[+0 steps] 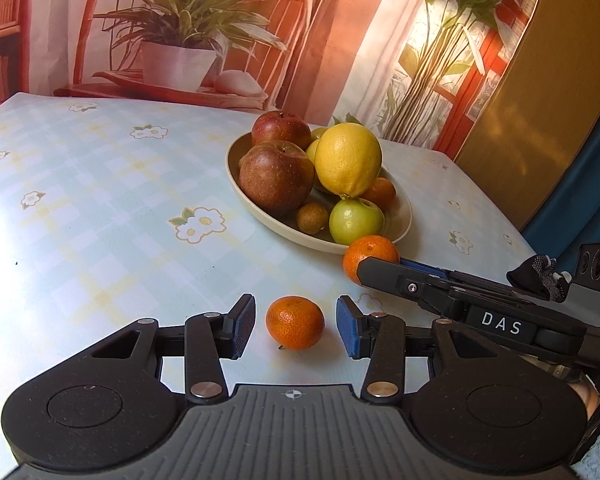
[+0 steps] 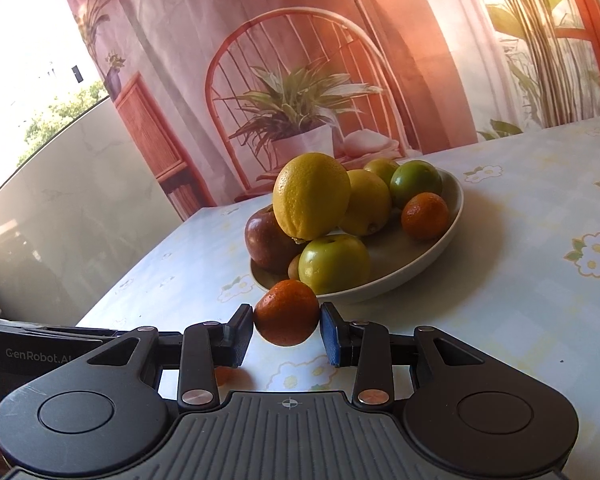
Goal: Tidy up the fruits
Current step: 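Lift the tangerine with the right gripper while the left gripper grasps the other tangerine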
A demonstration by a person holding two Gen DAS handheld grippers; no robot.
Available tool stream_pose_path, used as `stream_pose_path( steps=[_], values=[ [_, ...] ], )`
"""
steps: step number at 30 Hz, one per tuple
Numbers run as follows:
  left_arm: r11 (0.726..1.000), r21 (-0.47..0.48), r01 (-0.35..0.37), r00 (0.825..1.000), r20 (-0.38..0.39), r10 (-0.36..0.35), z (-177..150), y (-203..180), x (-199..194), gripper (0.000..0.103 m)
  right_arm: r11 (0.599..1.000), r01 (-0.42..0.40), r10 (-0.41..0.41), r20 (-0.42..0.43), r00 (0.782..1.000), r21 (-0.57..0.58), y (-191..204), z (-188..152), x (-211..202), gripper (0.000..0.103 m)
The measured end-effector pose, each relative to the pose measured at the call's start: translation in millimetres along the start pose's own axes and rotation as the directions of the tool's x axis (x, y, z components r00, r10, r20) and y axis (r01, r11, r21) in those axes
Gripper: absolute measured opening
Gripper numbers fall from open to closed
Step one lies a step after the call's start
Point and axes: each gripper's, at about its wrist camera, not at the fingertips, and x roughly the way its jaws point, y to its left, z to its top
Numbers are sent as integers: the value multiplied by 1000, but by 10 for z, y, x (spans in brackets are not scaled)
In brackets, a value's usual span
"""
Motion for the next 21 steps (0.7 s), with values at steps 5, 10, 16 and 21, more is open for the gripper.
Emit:
stream_pose_path(
  steps=[5,10,16,21],
  values=[
    [1000,0,5,1000,-18,-5,-14,-3,61,47,1000,-3,3,1,1000,1,-1,-5,-4,34],
    [1000,14,6,999,-42,-5,-18,5,131,36,1000,-4,4,12,1000,3,2,-6,-15,34],
    [1000,-5,22,999,-23,-22,18,24,93,35,1000,2,-2,22,1000,-14,31,-9,-34,33],
    [1000,21,22,999,29,-23,150,-26,-3,35,998,23,-21,40,999,-61,76,28,-122,33]
  ],
)
